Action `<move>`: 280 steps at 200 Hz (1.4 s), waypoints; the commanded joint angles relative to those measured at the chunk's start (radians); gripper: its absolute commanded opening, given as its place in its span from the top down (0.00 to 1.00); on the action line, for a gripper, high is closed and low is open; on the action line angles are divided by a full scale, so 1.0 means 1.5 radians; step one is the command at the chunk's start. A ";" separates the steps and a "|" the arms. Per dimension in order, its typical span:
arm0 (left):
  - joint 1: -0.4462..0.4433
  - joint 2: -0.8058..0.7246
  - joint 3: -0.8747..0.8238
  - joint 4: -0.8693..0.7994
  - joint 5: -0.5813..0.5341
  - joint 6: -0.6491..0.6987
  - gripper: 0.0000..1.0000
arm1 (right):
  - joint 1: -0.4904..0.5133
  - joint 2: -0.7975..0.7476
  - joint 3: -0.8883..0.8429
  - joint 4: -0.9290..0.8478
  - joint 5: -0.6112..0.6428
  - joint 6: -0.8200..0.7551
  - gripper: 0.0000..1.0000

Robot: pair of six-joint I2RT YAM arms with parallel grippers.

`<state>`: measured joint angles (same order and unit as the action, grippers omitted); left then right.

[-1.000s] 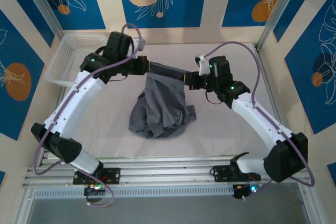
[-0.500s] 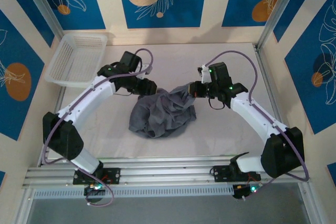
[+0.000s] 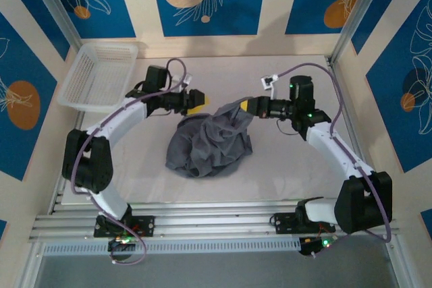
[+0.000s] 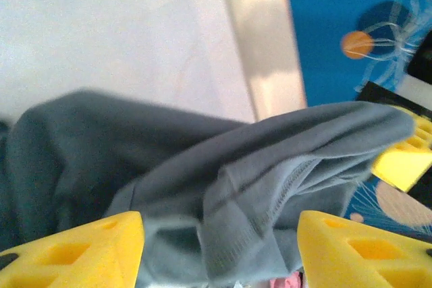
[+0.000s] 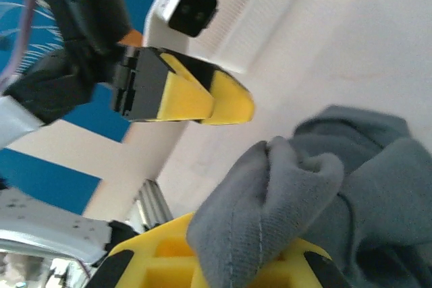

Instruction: Fold the inside-out t-shirt

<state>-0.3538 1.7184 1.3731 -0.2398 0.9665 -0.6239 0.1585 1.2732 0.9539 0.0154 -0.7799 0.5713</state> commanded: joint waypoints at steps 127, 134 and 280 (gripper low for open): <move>-0.072 0.063 0.098 -0.104 0.191 0.108 0.91 | -0.002 -0.005 0.055 0.043 -0.125 0.039 1.00; -0.072 0.059 0.094 -0.106 0.188 0.111 0.97 | -0.002 -0.008 0.053 0.041 -0.123 0.037 1.00; -0.229 -0.091 0.241 -0.378 -0.951 0.259 1.00 | 0.145 -0.011 0.109 -0.359 0.451 -0.243 1.00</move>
<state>-0.6418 1.5436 1.7252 -0.6456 0.0650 -0.3553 0.3607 1.2530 1.0809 -0.4438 -0.2588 0.2886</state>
